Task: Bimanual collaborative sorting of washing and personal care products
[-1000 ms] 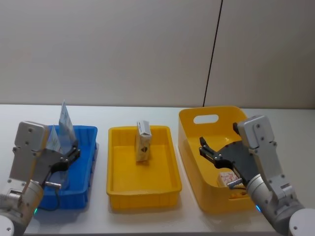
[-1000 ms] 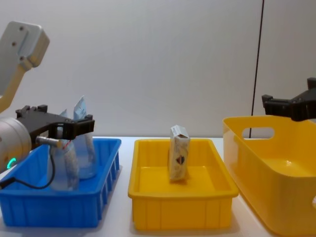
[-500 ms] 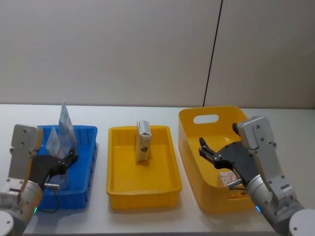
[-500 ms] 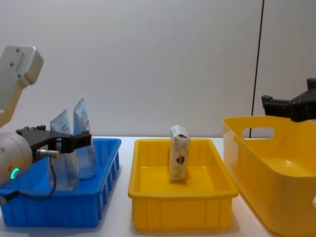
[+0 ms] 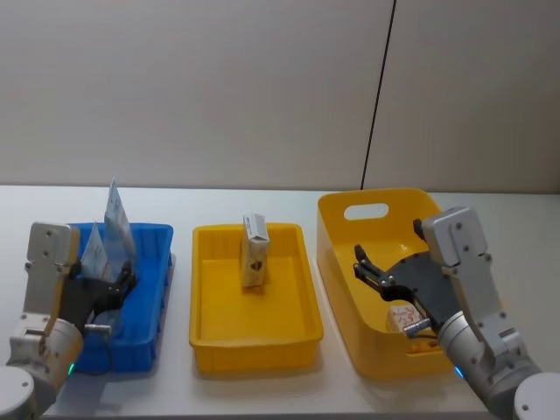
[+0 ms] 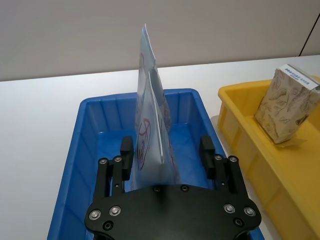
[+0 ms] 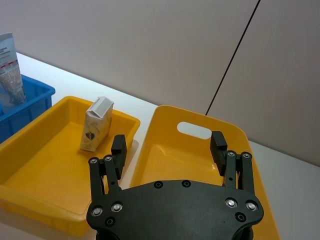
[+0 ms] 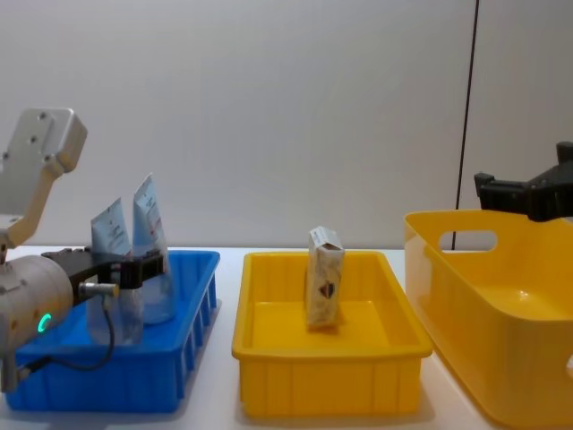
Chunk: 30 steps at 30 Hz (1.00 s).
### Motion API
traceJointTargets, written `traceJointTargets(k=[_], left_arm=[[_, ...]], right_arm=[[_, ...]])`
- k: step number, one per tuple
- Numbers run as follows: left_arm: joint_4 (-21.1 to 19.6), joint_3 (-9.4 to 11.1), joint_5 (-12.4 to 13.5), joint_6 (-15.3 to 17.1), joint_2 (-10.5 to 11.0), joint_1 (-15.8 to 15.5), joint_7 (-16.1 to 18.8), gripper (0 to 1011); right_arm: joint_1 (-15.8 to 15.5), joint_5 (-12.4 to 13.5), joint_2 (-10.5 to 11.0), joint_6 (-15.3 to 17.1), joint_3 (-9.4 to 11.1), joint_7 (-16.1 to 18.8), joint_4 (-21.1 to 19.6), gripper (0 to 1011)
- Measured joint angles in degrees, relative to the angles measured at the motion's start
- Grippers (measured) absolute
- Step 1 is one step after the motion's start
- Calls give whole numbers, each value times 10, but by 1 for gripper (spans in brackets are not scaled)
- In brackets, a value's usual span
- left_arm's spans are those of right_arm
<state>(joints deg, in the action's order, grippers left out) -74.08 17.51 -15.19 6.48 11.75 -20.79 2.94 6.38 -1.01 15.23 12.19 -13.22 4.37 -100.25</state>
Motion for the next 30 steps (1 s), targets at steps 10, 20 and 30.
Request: traceJointTargets(k=[10, 20, 30], left_arm=[[24, -1, 6, -6, -8, -12, -2, 505], [31, -2, 16, -12, -10, -18, -7, 343], [-2, 0, 22, -21, 1, -17, -31, 286]], right_arm=[[0, 0, 0, 0, 0, 0, 0, 1004], [0, 0, 0, 0, 0, 0, 0, 1004], [0, 0, 0, 0, 0, 0, 0, 1004]])
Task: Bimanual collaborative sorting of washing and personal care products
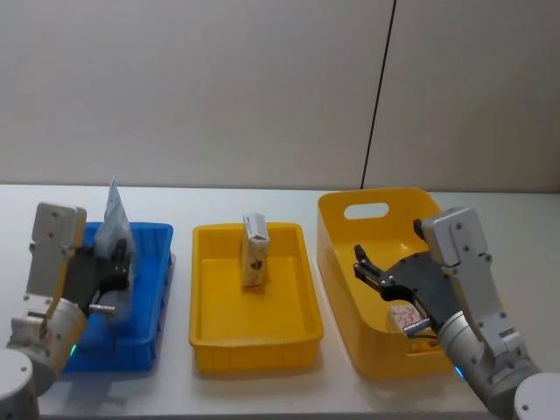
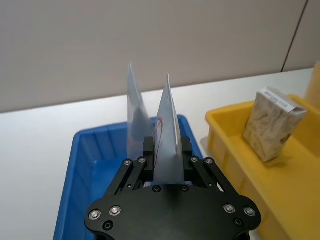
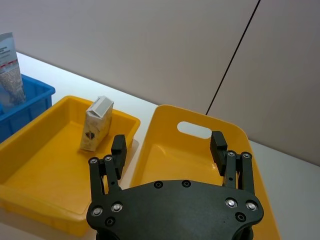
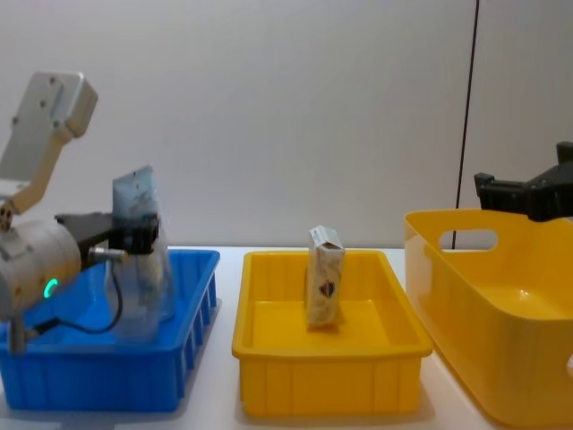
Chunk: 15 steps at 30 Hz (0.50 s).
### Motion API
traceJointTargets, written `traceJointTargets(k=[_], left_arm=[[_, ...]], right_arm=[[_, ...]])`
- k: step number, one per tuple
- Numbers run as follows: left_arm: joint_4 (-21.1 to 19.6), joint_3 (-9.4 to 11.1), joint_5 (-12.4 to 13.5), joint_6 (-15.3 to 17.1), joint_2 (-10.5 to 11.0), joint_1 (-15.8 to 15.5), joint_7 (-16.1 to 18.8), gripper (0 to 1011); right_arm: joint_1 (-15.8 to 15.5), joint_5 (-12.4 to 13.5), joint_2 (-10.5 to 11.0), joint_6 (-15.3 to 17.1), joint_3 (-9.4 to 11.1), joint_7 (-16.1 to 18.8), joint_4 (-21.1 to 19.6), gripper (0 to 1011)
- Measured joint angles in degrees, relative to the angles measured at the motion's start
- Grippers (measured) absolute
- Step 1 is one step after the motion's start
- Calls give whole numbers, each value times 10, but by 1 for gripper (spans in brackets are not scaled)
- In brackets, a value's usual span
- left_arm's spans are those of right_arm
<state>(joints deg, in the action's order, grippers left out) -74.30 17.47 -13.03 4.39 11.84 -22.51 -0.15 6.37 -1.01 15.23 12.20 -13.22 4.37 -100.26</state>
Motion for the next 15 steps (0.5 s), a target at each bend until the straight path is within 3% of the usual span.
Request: traceJointTargets(k=[15], left_arm=[[-63, 1, -21, -24, 17, -10, -82, 231]], right_arm=[[1, 1, 0, -1, 0, 5, 0, 1004]])
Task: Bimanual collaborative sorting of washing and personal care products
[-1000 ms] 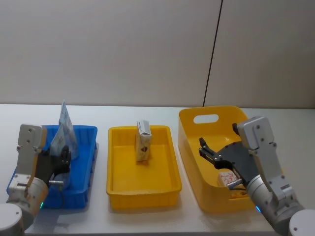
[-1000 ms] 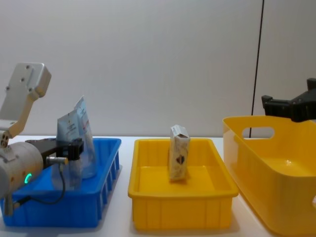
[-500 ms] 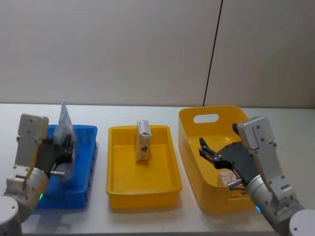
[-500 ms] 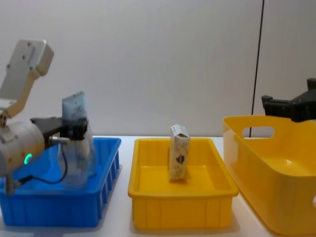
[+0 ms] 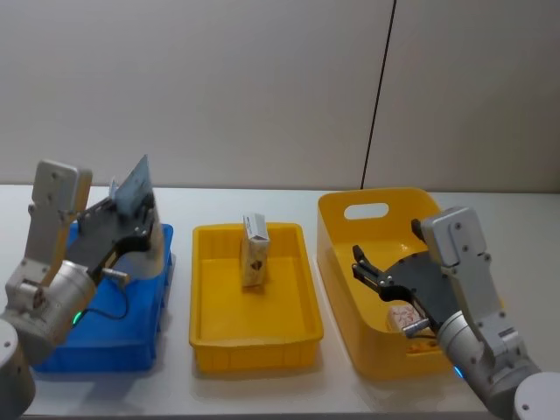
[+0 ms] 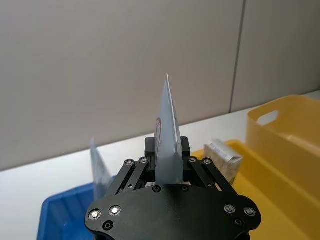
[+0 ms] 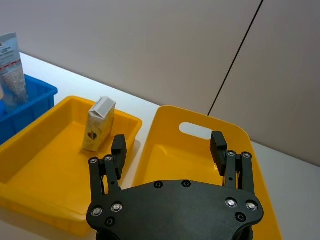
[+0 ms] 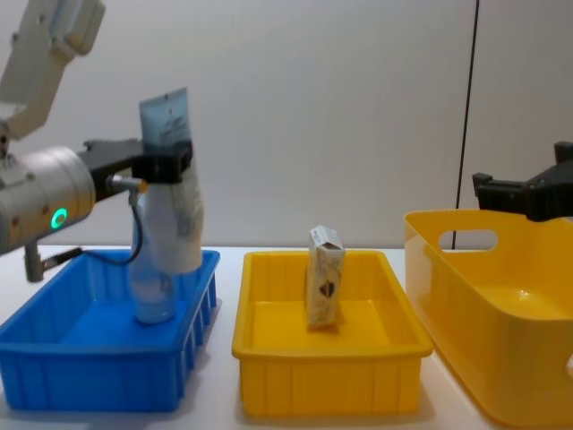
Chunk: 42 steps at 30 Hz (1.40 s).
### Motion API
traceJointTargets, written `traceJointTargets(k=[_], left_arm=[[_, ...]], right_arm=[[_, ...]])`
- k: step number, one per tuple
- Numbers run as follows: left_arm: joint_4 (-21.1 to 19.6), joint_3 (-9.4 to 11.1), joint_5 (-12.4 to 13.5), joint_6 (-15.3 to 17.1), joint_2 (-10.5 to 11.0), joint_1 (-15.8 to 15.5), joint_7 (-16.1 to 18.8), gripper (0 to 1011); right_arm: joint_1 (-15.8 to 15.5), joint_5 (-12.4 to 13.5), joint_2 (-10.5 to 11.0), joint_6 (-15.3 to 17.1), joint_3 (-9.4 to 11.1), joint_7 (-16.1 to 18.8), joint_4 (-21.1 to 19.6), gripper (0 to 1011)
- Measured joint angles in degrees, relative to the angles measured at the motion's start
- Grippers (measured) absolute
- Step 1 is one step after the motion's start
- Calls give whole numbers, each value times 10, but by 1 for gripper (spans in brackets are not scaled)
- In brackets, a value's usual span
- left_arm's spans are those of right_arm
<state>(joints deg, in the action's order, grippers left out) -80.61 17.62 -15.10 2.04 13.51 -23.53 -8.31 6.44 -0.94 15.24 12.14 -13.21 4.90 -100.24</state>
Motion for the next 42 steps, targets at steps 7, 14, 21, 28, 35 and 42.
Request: traceJointTargets(k=[7, 14, 21, 28, 35, 42], left_arm=[[-9, 5, -20, -15, -4, -18, -50, 231], [-7, 14, -35, -27, -11, -38, -87, 231], [0, 24, -47, -36, -16, -52, -116, 234], [5, 35, -56, -42, -18, -64, -137, 231], [7, 45, -62, -45, -19, -71, -152, 231], [8, 51, -65, -47, -19, -75, -161, 231]], right_arm=[[7, 9, 5, -4, -3, 27, 6, 1004], [20, 21, 12, -9, -10, 63, 15, 1004], [37, 34, 21, -14, -20, 103, 26, 1004], [55, 46, 29, -19, -30, 136, 36, 1004], [78, 55, 39, -25, -41, 168, 48, 1004], [98, 62, 45, -32, -49, 189, 60, 1004]])
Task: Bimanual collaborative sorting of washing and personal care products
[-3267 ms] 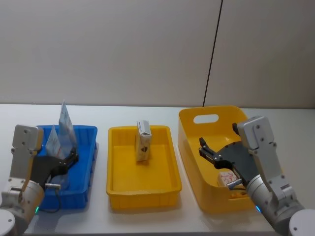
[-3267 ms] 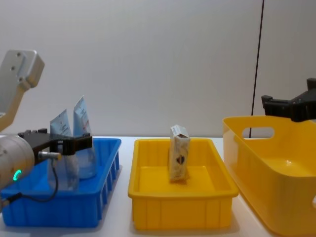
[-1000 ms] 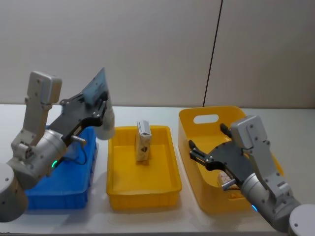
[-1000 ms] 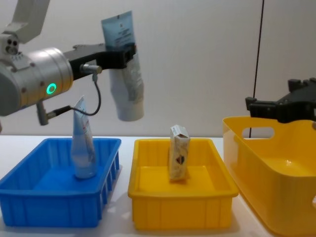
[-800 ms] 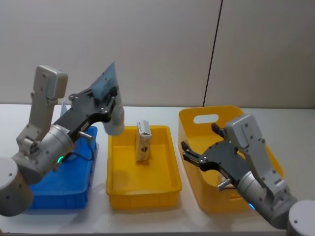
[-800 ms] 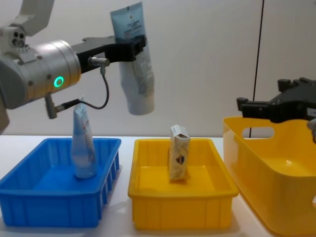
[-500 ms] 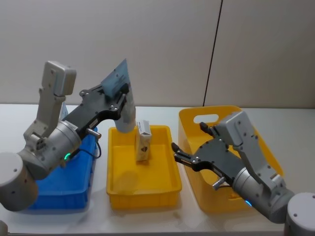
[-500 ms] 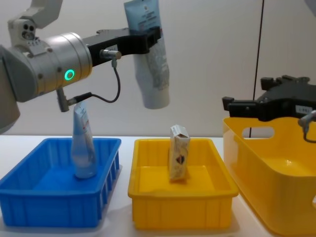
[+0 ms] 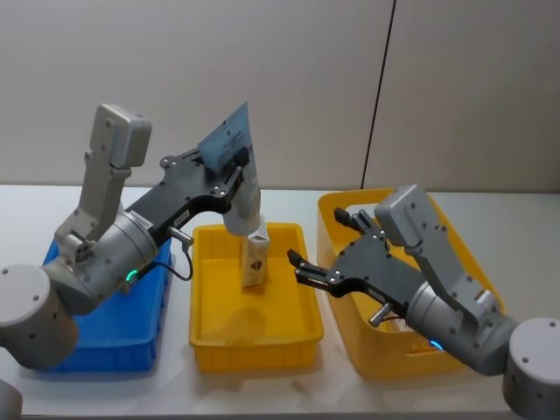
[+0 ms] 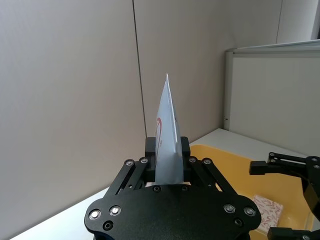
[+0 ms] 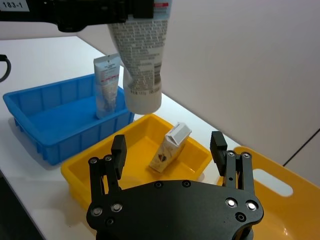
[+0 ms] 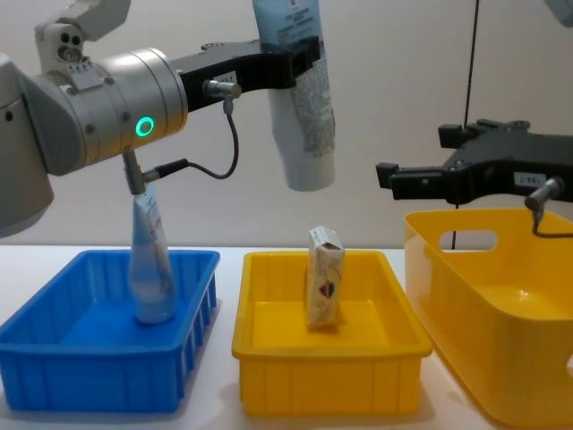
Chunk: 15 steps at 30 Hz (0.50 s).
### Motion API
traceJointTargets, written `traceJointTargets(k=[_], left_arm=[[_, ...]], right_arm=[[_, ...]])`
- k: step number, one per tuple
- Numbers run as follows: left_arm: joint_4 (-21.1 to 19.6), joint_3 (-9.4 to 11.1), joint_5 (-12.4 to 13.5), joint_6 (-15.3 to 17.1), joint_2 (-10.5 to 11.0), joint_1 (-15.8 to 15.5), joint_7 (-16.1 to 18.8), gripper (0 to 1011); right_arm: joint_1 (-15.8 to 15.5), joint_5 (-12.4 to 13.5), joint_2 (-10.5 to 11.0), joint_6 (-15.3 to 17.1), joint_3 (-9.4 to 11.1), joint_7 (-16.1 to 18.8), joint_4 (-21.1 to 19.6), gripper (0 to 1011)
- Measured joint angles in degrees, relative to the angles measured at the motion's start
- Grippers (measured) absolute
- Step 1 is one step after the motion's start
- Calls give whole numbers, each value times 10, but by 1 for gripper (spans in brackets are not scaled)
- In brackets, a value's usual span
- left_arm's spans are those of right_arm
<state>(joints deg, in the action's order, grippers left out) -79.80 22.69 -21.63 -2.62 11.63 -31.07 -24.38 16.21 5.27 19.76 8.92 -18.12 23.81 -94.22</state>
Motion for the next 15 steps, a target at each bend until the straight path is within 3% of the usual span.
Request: traceJointTargets(k=[15], left_arm=[[1, 6, -4, -1, 0, -4, -8, 234]], right_arm=[[60, 15, -1, -26, -21, 42, 50, 1004]])
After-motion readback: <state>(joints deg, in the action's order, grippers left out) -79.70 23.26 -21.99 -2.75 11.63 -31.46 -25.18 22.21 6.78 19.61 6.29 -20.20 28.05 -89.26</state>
